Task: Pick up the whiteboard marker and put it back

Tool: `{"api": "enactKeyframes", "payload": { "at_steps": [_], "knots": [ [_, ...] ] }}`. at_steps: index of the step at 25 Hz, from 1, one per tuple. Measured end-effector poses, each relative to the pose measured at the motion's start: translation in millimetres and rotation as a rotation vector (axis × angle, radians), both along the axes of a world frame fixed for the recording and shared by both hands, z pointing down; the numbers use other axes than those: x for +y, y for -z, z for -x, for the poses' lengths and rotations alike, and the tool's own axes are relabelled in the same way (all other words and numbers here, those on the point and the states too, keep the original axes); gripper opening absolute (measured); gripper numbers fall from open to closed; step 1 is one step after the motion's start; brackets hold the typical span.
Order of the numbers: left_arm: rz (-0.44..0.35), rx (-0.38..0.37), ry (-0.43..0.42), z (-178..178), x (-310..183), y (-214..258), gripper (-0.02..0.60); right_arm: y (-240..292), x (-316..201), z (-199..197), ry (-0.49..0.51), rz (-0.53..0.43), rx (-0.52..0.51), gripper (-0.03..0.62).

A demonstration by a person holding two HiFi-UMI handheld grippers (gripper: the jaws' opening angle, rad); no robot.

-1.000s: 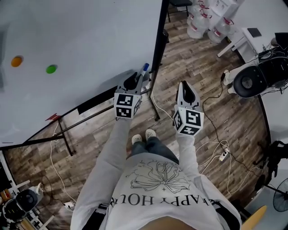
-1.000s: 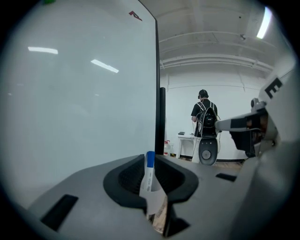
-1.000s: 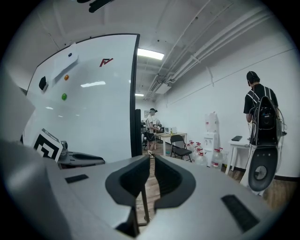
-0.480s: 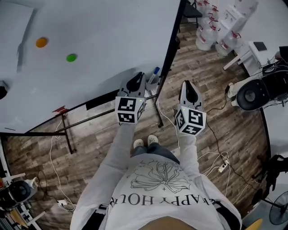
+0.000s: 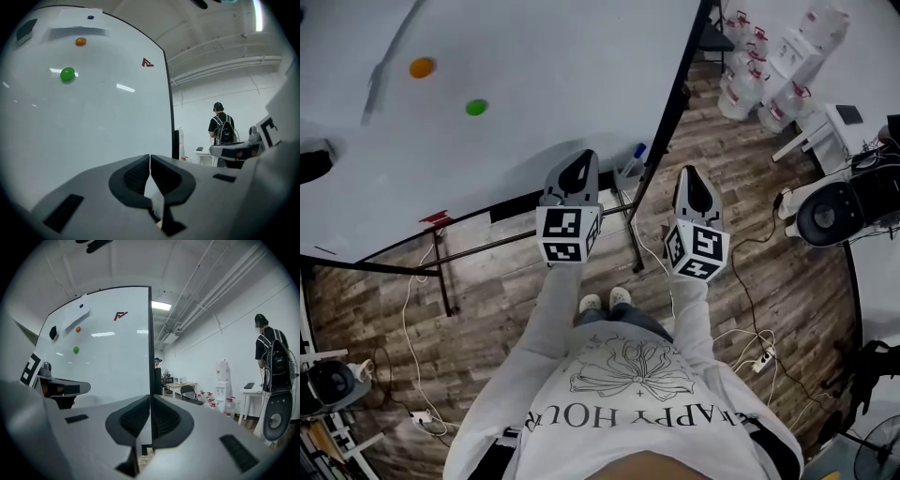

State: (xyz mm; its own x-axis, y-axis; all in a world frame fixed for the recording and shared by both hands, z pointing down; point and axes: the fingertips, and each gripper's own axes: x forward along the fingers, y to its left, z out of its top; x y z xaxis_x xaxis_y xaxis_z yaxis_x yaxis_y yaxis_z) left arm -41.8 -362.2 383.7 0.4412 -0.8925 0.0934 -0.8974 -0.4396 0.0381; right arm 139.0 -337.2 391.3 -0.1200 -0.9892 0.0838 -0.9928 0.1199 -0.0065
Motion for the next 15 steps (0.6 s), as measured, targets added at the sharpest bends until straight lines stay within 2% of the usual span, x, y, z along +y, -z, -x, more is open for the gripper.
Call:
{"api": "enactKeyframes", "payload": {
  "at_steps": [15],
  "knots": [
    [-0.013, -0.016, 0.027, 12.0, 7.6, 5.6, 0.009, 1.7, 1.6, 9.2, 0.017, -0.010, -0.025, 0.012]
  ]
}}
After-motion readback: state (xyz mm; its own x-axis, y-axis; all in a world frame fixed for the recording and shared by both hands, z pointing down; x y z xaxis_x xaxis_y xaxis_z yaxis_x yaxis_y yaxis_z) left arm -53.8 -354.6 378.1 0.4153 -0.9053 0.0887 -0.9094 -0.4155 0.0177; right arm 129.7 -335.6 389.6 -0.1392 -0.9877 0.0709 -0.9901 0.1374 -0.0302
